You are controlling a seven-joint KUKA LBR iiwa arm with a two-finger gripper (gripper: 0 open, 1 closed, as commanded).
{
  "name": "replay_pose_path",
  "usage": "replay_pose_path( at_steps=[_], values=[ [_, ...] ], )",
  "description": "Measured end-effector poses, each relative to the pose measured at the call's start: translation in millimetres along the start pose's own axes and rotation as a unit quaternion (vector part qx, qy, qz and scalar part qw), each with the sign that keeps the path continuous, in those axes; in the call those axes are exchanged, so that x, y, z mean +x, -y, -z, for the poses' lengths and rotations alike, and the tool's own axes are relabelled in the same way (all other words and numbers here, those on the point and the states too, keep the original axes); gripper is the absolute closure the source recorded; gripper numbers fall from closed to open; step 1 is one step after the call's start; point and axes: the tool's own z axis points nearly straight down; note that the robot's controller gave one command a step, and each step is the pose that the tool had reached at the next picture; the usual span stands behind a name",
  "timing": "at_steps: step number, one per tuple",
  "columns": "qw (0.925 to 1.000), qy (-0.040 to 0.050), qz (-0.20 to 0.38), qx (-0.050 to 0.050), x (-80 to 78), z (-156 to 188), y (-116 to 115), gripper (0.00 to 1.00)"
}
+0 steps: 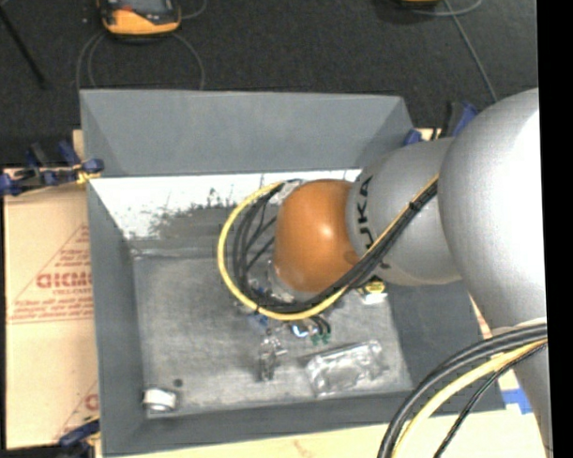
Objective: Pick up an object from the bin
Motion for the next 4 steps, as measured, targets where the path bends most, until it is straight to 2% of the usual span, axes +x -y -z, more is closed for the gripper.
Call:
replay_pose_path(
  at_steps=[1, 2, 3, 4],
  values=[
    [0.9971, -0.0012, 0.077, 0.002, 3.0, 36.1, 62.9, 0.00],
    [0.9880, -0.0001, 0.155, 0.001, -14.4, 2.6, 76.8, 0.00],
    [0.9883, 0.0017, 0.153, 0.001, -16.0, 4.3, 77.1, 1.00],
    [0.9884, 0.0017, 0.152, 0.001, -16.0, 4.3, 77.2, 1.00]
  ],
)
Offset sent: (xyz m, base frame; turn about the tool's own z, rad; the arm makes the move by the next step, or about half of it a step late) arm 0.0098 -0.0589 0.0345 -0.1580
